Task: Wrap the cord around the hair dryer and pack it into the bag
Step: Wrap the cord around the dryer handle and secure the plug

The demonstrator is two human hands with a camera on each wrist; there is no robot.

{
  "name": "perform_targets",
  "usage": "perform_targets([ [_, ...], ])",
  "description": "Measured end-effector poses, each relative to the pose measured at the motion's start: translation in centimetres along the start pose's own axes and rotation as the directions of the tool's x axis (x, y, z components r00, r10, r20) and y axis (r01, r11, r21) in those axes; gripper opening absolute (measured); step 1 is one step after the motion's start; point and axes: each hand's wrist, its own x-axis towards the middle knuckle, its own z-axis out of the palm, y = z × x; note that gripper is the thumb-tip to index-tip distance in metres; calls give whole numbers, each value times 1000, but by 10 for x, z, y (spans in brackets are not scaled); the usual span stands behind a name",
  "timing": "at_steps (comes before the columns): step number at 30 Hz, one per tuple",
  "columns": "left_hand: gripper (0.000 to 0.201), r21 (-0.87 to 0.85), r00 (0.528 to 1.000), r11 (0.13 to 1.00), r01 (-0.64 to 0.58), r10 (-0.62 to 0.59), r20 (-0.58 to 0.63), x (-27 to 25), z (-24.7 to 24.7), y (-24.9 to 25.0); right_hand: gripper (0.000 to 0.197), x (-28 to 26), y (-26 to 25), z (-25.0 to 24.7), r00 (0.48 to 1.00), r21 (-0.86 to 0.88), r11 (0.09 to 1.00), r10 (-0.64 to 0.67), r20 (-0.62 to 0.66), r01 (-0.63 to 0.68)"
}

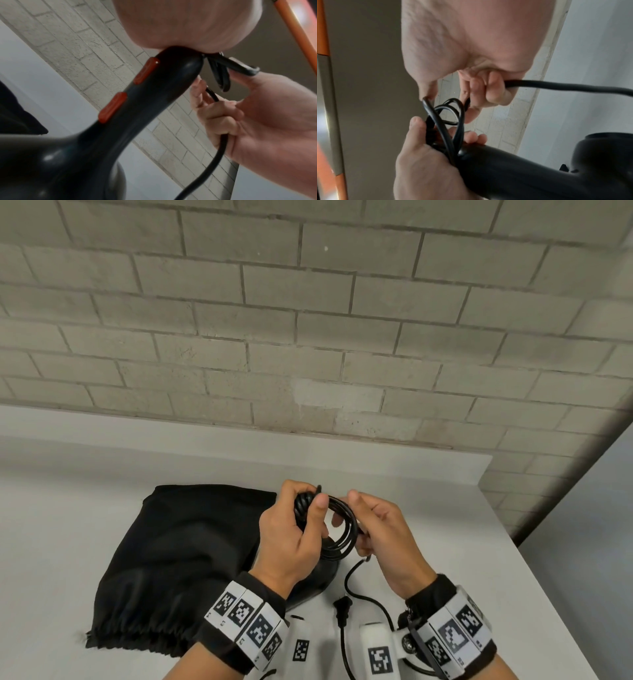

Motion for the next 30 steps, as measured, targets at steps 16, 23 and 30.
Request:
perform_targets([
  [16,41,134,1000,991,25,-22,-22,9,3,6,14,1,13,-5,987,22,999,-40,153,37],
  [23,53,147,995,984,98,-91,-51,8,1,4,19,-5,23,7,979,-127,971,-203,5,202],
  [30,50,198,993,974,105,-91,-80,6,3,7,17,-18,35,29,630,-876,340,-774,-55,342],
])
